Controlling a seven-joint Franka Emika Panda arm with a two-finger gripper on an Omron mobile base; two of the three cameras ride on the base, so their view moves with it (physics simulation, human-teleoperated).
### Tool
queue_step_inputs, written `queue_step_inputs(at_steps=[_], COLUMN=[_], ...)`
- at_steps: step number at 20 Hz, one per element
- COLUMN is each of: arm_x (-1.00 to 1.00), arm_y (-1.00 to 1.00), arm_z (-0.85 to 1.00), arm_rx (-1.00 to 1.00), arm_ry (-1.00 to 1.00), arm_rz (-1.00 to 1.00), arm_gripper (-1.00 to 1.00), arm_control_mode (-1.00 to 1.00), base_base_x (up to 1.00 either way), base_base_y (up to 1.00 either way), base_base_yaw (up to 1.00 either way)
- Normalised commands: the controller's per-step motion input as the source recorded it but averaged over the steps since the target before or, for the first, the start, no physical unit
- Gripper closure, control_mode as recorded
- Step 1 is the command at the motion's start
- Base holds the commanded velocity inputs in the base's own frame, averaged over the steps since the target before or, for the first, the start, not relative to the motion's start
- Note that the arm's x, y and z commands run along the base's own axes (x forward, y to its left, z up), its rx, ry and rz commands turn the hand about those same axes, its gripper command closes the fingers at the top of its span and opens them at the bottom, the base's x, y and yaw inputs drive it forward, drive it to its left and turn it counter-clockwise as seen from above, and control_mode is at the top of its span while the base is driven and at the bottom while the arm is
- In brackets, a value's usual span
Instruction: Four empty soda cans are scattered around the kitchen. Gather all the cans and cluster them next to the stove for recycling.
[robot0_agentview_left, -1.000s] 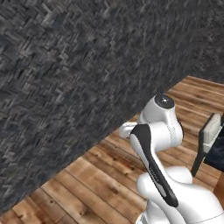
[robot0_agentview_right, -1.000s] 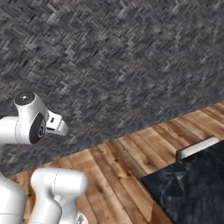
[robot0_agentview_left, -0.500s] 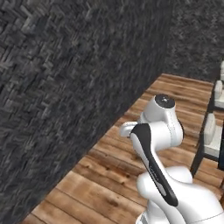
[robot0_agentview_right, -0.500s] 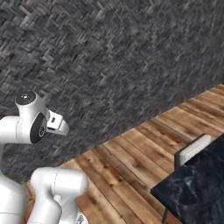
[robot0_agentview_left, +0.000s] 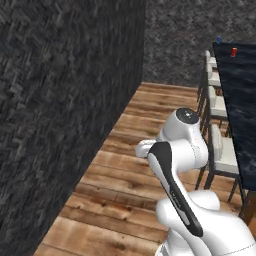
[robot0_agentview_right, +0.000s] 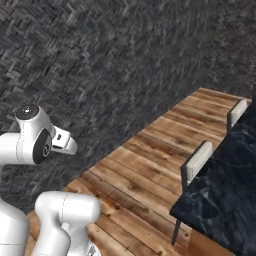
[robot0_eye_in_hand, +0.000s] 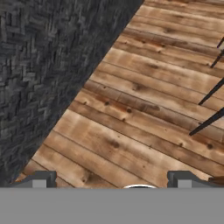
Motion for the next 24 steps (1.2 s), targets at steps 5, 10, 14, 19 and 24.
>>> queue_step_inputs(at_steps=[5,10,14,19,24], arm_x=[0.00,0.00,0.00,0.00,0.00], arm_y=[0.00,0.00,0.00,0.00,0.00], arm_z=[0.00,0.00,0.00,0.00,0.00], arm_rx=[0.00,0.00,0.00,0.00,0.00], arm_ry=[0.00,0.00,0.00,0.00,0.00], arm_rz=[0.00,0.00,0.00,0.00,0.00], arm_gripper=[-1.00,-1.00,-1.00,-1.00,-1.00], arm_control_mode=[1.00,1.00,1.00,1.00,1.00], base_base_x=[0.43,0.55,0.63,0.65,0.65], base_base_y=[0.16,0.17,0.20,0.19,0.13], base_base_yaw=[-0.51,-0.32,-0.18,-0.13,-0.09])
